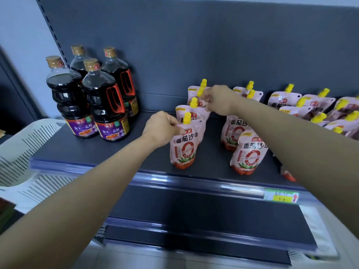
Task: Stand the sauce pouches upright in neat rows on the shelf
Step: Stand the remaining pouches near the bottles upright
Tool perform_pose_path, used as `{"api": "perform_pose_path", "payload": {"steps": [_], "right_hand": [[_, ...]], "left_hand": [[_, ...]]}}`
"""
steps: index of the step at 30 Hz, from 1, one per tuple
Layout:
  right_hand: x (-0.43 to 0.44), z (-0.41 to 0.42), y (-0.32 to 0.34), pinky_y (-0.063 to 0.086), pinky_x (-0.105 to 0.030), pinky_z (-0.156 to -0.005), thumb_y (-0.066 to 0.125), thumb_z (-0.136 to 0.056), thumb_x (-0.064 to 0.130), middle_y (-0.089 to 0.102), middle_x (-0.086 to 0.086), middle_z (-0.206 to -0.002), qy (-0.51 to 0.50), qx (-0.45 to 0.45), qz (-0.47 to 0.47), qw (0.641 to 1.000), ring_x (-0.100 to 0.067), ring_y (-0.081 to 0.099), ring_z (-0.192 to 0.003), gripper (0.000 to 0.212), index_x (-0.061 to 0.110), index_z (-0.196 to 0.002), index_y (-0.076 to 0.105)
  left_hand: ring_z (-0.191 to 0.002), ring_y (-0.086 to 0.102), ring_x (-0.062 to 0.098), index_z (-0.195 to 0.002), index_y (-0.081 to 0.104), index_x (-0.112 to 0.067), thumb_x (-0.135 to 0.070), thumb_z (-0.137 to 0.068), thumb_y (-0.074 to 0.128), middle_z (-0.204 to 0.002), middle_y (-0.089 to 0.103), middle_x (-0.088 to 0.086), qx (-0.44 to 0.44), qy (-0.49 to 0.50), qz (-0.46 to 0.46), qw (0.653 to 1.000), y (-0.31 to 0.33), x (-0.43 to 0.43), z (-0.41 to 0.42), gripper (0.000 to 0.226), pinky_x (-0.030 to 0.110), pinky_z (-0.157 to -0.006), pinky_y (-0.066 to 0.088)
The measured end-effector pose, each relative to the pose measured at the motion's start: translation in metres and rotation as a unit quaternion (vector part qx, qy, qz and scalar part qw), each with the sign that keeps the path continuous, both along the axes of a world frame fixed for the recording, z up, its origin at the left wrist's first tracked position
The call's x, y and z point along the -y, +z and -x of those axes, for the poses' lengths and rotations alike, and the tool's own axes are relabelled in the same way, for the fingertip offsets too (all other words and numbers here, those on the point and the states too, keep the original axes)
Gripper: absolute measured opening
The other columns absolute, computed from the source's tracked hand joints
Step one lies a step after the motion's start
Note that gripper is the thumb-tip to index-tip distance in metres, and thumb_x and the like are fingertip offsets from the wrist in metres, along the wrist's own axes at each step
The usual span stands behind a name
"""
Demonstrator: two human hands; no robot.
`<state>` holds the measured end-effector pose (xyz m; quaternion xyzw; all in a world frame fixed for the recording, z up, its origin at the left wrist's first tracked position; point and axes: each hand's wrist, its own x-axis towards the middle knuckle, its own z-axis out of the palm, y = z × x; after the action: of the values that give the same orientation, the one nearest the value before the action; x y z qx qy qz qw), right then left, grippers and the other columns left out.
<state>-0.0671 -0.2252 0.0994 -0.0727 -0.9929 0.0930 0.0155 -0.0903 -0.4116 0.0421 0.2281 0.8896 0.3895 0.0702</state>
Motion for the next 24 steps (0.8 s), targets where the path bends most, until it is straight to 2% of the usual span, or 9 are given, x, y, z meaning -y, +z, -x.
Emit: {"api": "perform_pose_path", "payload": {"steps": [3, 5, 10, 12, 15, 18, 22, 24], "right_hand": [[-0.007, -0.009, 0.003, 0.044, -0.041, -0.104, 0.053, -0.091, 0.004, 0.060, -0.015, -0.131, 0.011, -0.027, 0.008, 1.000, -0.032, 0.054, -0.121, 0.039, 0.006, -0.129, 0.058], [-0.010, -0.014, 0.005, 0.044, -0.043, -0.104, 0.050, -0.091, 0.004, 0.061, -0.015, -0.129, 0.018, -0.032, 0.007, 0.999, -0.032, 0.055, -0.121, 0.037, 0.005, -0.127, 0.060], [-0.016, -0.025, 0.007, 0.048, -0.044, -0.098, 0.052, -0.091, 0.008, 0.066, -0.017, -0.121, 0.045, -0.032, -0.014, 0.998, -0.034, 0.058, -0.114, 0.031, 0.004, -0.118, 0.065], [-0.021, -0.030, 0.009, 0.049, -0.042, -0.097, 0.052, -0.092, 0.011, 0.065, -0.014, -0.122, 0.052, -0.031, -0.032, 0.998, -0.033, 0.058, -0.115, 0.030, 0.008, -0.119, 0.065], [-0.030, -0.036, 0.014, 0.049, -0.044, -0.096, 0.052, -0.092, 0.011, 0.065, -0.014, -0.123, 0.059, -0.030, -0.049, 0.997, -0.034, 0.058, -0.114, 0.031, 0.009, -0.121, 0.063], [-0.043, -0.046, 0.022, 0.049, -0.043, -0.096, 0.052, -0.092, 0.011, 0.065, -0.013, -0.122, 0.058, -0.041, -0.057, 0.996, -0.033, 0.059, -0.113, 0.032, 0.010, -0.122, 0.062], [-0.069, -0.070, 0.034, 0.050, -0.042, -0.095, 0.055, -0.091, 0.017, 0.067, -0.011, -0.121, 0.041, -0.060, -0.071, 0.995, -0.033, 0.060, -0.111, 0.034, 0.013, -0.124, 0.062], [-0.088, -0.087, 0.041, 0.050, -0.042, -0.094, 0.054, -0.091, 0.019, 0.065, -0.012, -0.122, 0.023, -0.079, -0.090, 0.993, -0.034, 0.059, -0.111, 0.034, 0.015, -0.124, 0.061]], "left_hand": [[-0.065, 0.049, 0.019, -0.073, 0.073, -0.011, -0.022, -0.079, 0.071, -0.064, 0.061, 0.004, 0.010, 0.007, -0.008, 1.000, 0.001, -0.005, -0.007, 0.013, 0.026, -0.062, 0.037], [-0.065, 0.051, 0.019, -0.076, 0.074, -0.007, -0.021, -0.080, 0.070, -0.069, 0.062, 0.006, 0.009, 0.013, -0.008, 1.000, 0.000, -0.007, -0.011, 0.015, 0.027, -0.062, 0.039], [-0.070, 0.057, 0.019, -0.073, 0.071, -0.011, -0.020, -0.081, 0.069, -0.076, 0.068, 0.009, 0.002, 0.034, 0.003, 0.999, 0.001, -0.008, -0.018, 0.012, 0.035, -0.069, 0.050], [-0.074, 0.059, 0.020, -0.079, 0.072, -0.008, -0.021, -0.081, 0.069, -0.083, 0.070, 0.011, -0.007, 0.044, 0.016, 0.999, 0.003, -0.010, -0.022, 0.013, 0.036, -0.073, 0.051], [-0.084, 0.061, 0.020, -0.093, 0.069, -0.009, -0.023, -0.080, 0.069, -0.090, 0.068, 0.004, -0.050, 0.076, 0.015, 0.996, 0.015, -0.012, -0.030, 0.019, 0.031, -0.076, 0.049], [-0.094, 0.062, 0.022, -0.104, 0.065, -0.008, -0.021, -0.081, 0.068, -0.102, 0.068, 0.006, -0.119, 0.090, 0.001, 0.989, 0.038, -0.024, -0.043, 0.027, 0.029, -0.081, 0.048], [-0.103, 0.060, 0.022, -0.108, 0.063, -0.009, -0.019, -0.083, 0.065, -0.111, 0.066, 0.005, -0.176, 0.055, -0.021, 0.983, 0.067, -0.057, -0.067, 0.028, 0.027, -0.085, 0.045], [-0.105, 0.059, 0.022, -0.109, 0.062, -0.010, -0.020, -0.083, 0.064, -0.113, 0.065, 0.005, -0.198, 0.019, -0.031, 0.979, 0.076, -0.081, -0.082, 0.029, 0.031, -0.091, 0.046]]}}
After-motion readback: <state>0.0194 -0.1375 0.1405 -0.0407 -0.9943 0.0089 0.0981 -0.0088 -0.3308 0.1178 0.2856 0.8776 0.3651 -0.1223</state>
